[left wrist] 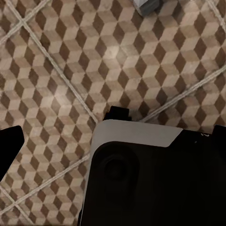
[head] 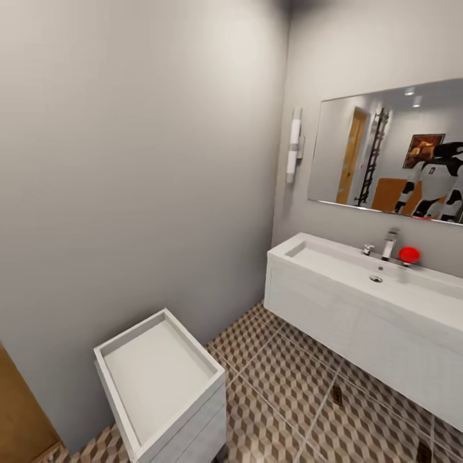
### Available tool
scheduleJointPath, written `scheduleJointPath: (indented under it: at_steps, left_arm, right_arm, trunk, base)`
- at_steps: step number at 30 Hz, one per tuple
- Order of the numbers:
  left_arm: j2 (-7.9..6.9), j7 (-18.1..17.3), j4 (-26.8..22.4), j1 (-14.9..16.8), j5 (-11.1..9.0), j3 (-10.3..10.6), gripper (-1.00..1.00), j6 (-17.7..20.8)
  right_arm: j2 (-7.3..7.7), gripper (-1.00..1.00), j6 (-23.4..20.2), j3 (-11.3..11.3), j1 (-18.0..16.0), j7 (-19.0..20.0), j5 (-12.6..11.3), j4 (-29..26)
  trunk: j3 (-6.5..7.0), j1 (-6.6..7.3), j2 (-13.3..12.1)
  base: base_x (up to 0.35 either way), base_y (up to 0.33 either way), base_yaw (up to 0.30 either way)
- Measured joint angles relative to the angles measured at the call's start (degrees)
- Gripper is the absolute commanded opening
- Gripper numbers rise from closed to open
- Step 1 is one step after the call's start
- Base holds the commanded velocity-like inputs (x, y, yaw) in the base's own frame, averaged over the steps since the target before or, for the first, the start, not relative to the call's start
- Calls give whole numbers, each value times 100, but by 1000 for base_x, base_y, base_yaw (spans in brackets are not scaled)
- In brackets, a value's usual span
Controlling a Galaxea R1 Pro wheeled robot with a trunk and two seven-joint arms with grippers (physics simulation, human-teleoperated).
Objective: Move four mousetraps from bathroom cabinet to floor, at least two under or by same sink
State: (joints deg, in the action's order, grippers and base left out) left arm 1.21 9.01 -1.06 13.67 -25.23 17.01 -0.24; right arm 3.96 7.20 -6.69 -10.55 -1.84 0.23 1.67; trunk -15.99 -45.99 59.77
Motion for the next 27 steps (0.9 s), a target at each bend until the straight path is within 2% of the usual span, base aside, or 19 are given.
scheduleJointPath:
  at_steps: [27]
  left_arm:
    - [0, 0, -3, 0, 5, 0, 100, 0]
  right_arm:
    - [-3, 100, -14, 3, 58, 0, -8, 0]
  trunk:
    - [0, 0, 0]
  base:
    - [0, 0, 297]
